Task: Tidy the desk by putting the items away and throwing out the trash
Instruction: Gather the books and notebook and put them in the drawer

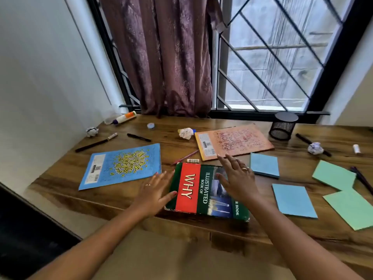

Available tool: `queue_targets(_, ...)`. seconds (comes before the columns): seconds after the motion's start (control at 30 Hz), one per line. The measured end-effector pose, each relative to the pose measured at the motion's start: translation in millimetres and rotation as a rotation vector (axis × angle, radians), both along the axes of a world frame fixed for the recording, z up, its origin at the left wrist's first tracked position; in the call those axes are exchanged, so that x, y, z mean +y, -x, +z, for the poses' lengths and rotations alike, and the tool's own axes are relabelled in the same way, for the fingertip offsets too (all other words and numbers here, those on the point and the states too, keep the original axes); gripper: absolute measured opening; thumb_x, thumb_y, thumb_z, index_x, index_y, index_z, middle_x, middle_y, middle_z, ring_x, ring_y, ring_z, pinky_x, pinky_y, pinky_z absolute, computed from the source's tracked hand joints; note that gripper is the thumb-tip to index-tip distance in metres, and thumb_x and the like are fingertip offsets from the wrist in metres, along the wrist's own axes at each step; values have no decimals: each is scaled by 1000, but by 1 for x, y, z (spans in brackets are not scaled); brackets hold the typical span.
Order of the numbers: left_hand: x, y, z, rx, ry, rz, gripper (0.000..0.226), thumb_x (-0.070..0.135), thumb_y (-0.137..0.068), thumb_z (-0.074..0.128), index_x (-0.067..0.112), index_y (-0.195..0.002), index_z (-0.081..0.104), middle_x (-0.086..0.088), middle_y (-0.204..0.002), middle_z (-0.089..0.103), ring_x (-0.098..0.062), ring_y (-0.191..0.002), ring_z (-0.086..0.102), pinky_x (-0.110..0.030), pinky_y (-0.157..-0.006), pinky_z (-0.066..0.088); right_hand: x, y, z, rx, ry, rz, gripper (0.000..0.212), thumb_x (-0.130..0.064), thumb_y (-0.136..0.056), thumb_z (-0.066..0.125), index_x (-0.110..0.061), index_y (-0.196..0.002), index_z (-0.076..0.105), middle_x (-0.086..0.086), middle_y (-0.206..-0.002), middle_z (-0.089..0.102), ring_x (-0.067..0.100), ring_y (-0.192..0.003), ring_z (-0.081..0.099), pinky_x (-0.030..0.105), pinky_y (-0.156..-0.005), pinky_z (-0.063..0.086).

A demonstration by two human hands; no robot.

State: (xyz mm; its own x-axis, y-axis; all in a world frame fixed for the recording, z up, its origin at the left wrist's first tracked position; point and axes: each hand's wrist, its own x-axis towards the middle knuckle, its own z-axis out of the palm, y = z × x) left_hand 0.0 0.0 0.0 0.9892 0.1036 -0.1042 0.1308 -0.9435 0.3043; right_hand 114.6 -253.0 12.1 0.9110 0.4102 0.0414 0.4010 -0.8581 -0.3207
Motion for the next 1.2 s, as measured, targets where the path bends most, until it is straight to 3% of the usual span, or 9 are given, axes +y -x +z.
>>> queue_targets(0.17, -20, 14, -28, 41, 395, 210, 89, 83, -73, 37, 47, -147, 3, 4, -159, 13, -19, -145, 15, -51, -115, 20, 6, -17, -17, 72, 106, 8, 61, -56, -95, 33, -40, -150, 10, -9, -160, 11, 21, -146, 13, 48, -115, 17)
queue_targets(0.27, -28, 14, -39, 73, 285, 158, 99, 87, -66, 35, 43, -148, 2, 6, -158, 13, -15, -145, 11, -50, -117, 11, 8, -28, -26, 114, 151, -23, 60, -56, -95, 34, -40, -149, 13, -7, -159, 16, 23, -145, 16, 50, -114, 18)
queue_targets(0.43, -12, -7, -32, 128, 306, 90, 92, 69, -77, 48, 41, -149, -2, 5, -160, 6, -17, -147, 4, -47, -117, 1, 25, -39, -34, 160, 195, -86, 58, -58, -94, 32, -39, -147, 20, -5, -155, 23, 25, -143, 20, 58, -111, 18)
queue_targets(0.63, 18, -69, -28, 113, 331, -26, 87, 69, -74, 54, 41, -147, 15, 10, -159, 4, -21, -145, 12, -54, -114, 23, 62, -28, -45, 103, 137, -237, 54, -61, -93, 27, -36, -140, 33, -4, -151, 31, 26, -142, 20, 72, -107, 5)
queue_targets(0.77, 21, -101, -23, 150, 180, -236, 78, 59, -78, 61, 39, -145, 26, 10, -157, 16, -14, -144, 15, -47, -115, 22, 63, -26, -52, 41, 162, -178, 55, -65, -92, 22, -37, -138, 32, -7, -148, 31, 22, -143, 19, 69, -107, 6)
queue_targets(0.9, 12, -80, -23, 198, 138, -365, 88, 67, -75, 56, 43, -147, 12, 14, -158, 7, -10, -146, 5, -44, -119, 5, 62, -31, -46, 11, 266, 103, 76, -76, -81, 9, -36, -143, 29, -8, -151, 30, 19, -145, 16, 65, -111, 8)
queue_targets(1.0, 13, -54, -31, 178, 56, -448, 100, 78, -71, 49, 45, -147, -7, 15, -155, -17, -7, -142, -15, -40, -117, -11, 64, -26, -42, -72, 321, 171, 65, -66, -88, 18, -32, -137, 43, -3, -144, 43, 20, -139, 33, 64, -108, 23)
queue_targets(1.1, 23, -37, -32, 243, 62, -515, 115, 80, -61, 57, 49, -142, -19, 14, -147, -37, -8, -133, -27, -38, -112, -10, 69, -11, -41, -140, 326, -74, 54, -54, -91, 25, -27, -129, 54, 3, -134, 57, 24, -127, 51, 58, -100, 38)
queue_targets(1.2, 28, -28, -34, 277, 88, -567, 125, 76, -56, 66, 50, -139, -24, 11, -146, -42, -12, -136, -29, -41, -116, -4, 81, 23, -50, -130, 173, -382, 53, -46, -93, 31, -23, -139, 45, 6, -147, 43, 26, -137, 38, 57, -107, 28)
